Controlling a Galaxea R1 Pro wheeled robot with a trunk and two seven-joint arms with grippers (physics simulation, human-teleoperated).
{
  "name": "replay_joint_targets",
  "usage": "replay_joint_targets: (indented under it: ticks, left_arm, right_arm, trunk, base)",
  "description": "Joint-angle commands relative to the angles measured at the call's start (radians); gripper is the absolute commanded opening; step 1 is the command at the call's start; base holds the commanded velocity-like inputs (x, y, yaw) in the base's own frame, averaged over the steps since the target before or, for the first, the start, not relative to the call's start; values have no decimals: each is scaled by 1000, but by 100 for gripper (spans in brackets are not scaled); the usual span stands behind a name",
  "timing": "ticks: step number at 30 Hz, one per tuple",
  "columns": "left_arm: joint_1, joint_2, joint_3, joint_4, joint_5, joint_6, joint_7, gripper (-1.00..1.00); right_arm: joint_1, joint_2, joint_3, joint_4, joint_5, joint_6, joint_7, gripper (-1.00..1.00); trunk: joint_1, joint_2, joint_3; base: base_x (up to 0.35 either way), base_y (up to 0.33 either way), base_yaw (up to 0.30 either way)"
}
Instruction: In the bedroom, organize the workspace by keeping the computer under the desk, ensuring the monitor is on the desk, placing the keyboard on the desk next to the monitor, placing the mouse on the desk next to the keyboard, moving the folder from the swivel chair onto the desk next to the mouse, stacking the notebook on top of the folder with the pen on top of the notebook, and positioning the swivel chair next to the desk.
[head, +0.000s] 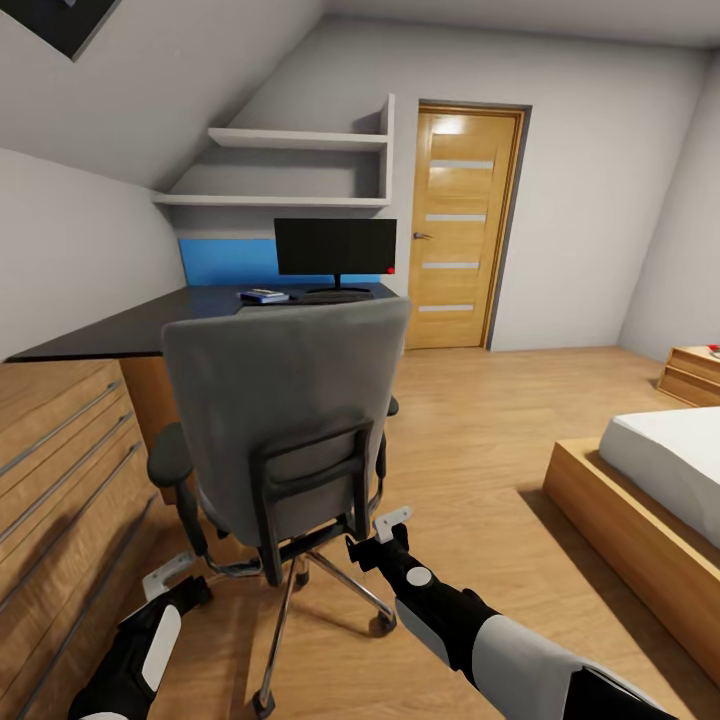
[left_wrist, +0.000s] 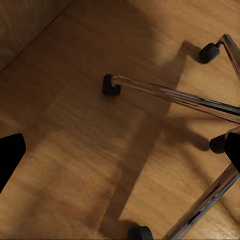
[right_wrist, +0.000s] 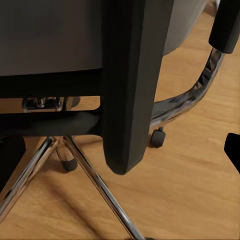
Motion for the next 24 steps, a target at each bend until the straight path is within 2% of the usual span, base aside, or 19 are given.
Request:
replay_joint_targets:
  ticks: [1,8,14,24]
  left_arm:
    - [0,-1,2,-2,11,4,4,100]
    - [0,-3,1,-3,10,-3,4,100]
    - [0,-4,2,-4,10,-41,3,100]
    - [0,-5,2,-4,10,-46,3,100]
  right_arm:
    - [-1,0,9,0,-9,-4,-6,100]
    - [-1,0,9,1,-9,-4,-6,100]
    - [-1,0,9,1,-9,-4,-6,100]
    - [-1,0,9,1,-9,-4,-6,100]
  trunk:
    - [0,0,-1]
    - [0,0,-1]
    - [0,0,-1]
    - [0,0,-1]
  base:
    - [40,0,0]
    - [118,-45,0]
    - [240,-168,0]
    - [255,-193,0]
